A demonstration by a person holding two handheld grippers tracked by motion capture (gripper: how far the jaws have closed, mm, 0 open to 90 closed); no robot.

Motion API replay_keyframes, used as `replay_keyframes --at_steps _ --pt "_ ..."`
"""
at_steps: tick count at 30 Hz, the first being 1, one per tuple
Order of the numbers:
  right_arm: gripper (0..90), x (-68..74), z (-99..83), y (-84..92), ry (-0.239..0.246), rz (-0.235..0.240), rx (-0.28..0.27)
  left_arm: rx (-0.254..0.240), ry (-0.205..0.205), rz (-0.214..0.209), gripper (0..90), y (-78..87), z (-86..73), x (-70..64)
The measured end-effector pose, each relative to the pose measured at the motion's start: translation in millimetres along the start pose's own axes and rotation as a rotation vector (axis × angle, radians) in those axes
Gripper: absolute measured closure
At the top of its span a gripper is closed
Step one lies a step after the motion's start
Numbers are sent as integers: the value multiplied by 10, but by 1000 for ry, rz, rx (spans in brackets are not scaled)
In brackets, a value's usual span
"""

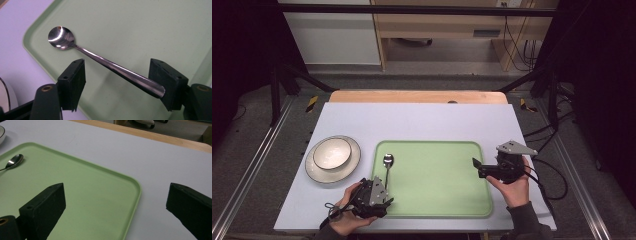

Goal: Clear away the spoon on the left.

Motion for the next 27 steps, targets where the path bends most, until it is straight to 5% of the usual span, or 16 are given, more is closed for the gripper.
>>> replay_keyframes --at_steps 18,27 --pt "20 2 -7 -8 -1 -3 6 6 11 -17 253 -12 -5 -25" --pt "20 -3 -4 -3 -1 -3 4 -39 71 -17 250 71 24 64"
Point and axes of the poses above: each handheld gripper's, and its own axes: y roughly backward along the jaws, z roughly out of its top, x roughly to its left, the point moved 9 cm from there along -y, roughly forward along the jaws
